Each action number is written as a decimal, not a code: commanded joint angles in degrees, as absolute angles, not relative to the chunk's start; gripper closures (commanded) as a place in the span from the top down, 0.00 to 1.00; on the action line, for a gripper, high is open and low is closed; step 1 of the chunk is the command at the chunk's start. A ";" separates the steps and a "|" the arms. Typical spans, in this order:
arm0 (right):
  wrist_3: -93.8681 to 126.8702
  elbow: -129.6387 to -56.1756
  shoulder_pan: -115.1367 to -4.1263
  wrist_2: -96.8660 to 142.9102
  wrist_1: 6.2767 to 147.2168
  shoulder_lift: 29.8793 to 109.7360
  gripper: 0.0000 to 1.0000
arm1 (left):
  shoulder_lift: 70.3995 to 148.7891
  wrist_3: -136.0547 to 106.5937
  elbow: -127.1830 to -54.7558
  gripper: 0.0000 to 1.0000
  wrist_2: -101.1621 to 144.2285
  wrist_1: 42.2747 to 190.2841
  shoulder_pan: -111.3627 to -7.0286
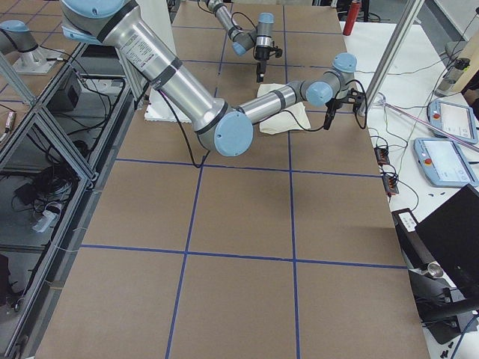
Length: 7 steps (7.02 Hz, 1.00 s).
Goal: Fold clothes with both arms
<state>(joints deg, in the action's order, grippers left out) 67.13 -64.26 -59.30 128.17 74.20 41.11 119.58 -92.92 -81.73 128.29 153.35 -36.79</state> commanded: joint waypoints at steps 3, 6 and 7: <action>57.45 -76.95 -62.29 128.76 74.36 53.29 1.00 | 107.71 -82.60 -90.96 1.00 128.14 153.02 -44.51; 37.95 -79.72 -69.06 127.18 74.71 65.26 1.00 | 101.60 -52.06 -90.35 1.00 127.97 140.46 -63.21; 30.57 -79.72 -71.26 127.09 74.71 68.61 1.00 | 101.78 -38.89 -90.18 1.00 127.19 131.75 -69.81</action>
